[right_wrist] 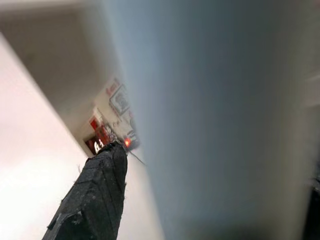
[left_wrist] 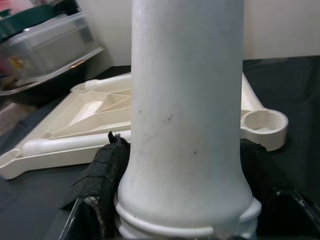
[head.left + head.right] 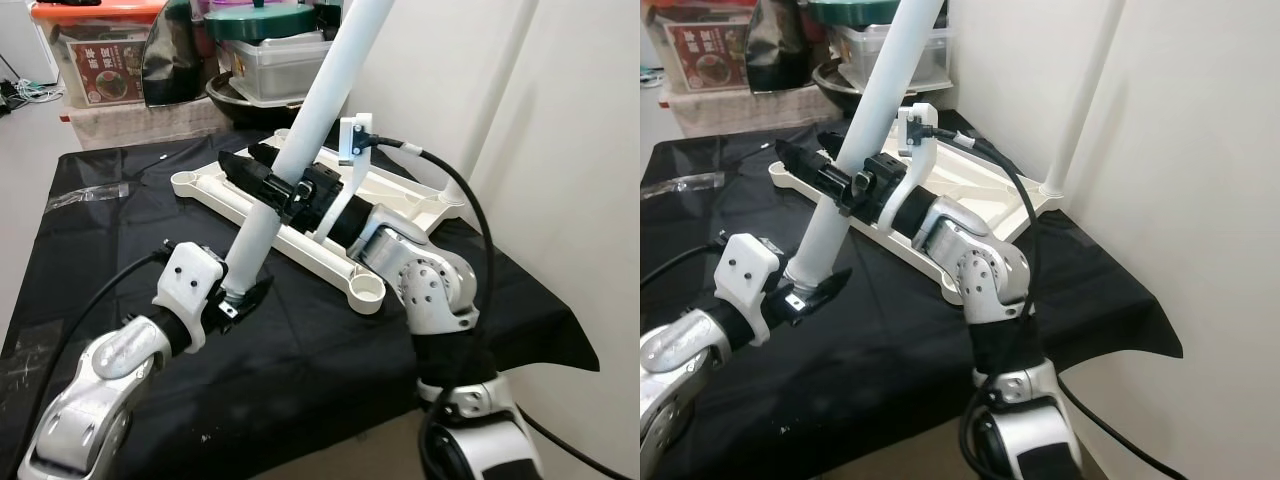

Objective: Building children table

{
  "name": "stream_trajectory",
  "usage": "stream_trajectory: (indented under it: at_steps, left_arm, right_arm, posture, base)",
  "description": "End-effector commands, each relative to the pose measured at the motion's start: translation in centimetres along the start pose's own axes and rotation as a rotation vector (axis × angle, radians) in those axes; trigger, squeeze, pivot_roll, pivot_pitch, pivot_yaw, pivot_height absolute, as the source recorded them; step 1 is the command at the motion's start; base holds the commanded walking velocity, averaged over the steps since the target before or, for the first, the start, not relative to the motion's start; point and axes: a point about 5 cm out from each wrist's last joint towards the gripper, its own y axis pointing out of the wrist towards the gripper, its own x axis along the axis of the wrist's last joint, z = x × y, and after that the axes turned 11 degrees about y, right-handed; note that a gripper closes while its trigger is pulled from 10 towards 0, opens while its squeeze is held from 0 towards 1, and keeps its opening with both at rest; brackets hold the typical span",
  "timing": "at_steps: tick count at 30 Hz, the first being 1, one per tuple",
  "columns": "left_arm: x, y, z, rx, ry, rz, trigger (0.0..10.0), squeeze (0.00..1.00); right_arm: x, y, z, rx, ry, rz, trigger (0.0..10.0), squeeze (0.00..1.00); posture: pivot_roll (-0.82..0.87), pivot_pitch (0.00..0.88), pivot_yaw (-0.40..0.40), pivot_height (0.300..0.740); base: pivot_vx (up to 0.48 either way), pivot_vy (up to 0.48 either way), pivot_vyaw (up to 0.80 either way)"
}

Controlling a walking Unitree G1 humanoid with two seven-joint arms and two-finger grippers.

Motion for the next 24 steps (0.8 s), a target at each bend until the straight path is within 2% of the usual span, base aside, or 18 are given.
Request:
stream_trajectory:
  at_steps: [1,2,3,5,7,17,18,21,23,24]
  left_arm:
    - [0.1,0.2,-0.2,-0.004,0.026,-0.006,10.0,0.00]
    - [0.1,0.6,-0.5,0.006,0.048,0.000,10.0,0.00]
    - [0.1,0.6,-0.5,0.006,0.048,0.000,10.0,0.00]
    - [-0.1,1.4,-0.9,0.037,0.084,0.021,10.0,0.00]
    - [-0.2,2.0,-1.2,0.050,0.103,0.031,10.0,0.00]
    - [0.3,2.5,-1.8,0.030,0.098,0.008,10.0,0.00]
    - [0.3,2.7,-2.0,0.026,0.106,0.008,10.0,0.00]
    - [0.3,2.7,-2.0,0.026,0.106,0.008,10.0,0.00]
    - [0.2,3.2,-2.2,0.033,0.143,0.009,10.0,0.00]
    - [0.2,3.2,-2.2,0.033,0.143,0.009,10.0,0.00]
  right_arm:
    - [0.0,0.2,-0.2,-0.025,0.046,-0.003,10.0,0.00]
    - [-0.8,0.4,-0.5,-0.068,0.143,-0.011,10.0,0.00]
    - [-0.8,0.4,-0.5,-0.068,0.143,-0.011,10.0,0.00]
    - [-2.9,0.7,-1.1,-0.164,0.286,-0.005,10.0,0.00]
    - [-4.3,0.8,-1.4,-0.220,0.333,0.004,10.0,0.00]
    - [-5.2,0.8,-1.3,-0.258,0.333,0.004,10.0,0.00]
    - [-5.1,0.7,-1.8,-0.298,0.337,-0.008,0.0,0.00]
    - [-5.1,0.7,-1.8,-0.298,0.337,-0.008,0.0,0.00]
    - [-5.0,0.7,-2.0,-0.337,0.403,-0.030,0.0,0.00]
    - [-5.0,0.7,-2.0,-0.337,0.403,-0.030,0.0,0.00]
  posture:
    - [0.06,0.000,-0.054,0.740]
    - [0.06,0.000,-0.055,0.740]
    - [0.06,0.000,-0.055,0.740]
    - [0.06,0.000,-0.059,0.740]
    - [0.06,0.000,-0.060,0.740]
    - [0.06,0.000,-0.060,0.740]
    - [0.06,0.000,-0.059,0.740]
    - [0.06,0.000,-0.059,0.740]
    - [0.05,0.000,-0.058,0.740]
    - [0.05,0.000,-0.058,0.740]
  base:
    - [0.000,0.000,0.00]
    - [0.000,0.000,0.00]
    - [0.000,0.000,0.00]
    - [0.000,0.000,0.00]
    - [0.000,0.000,0.00]
    - [0.000,0.000,0.00]
    - [0.000,0.000,0.00]
    - [0.000,0.000,0.00]
    - [0.000,0.000,0.00]
    - [0.000,0.000,0.00]
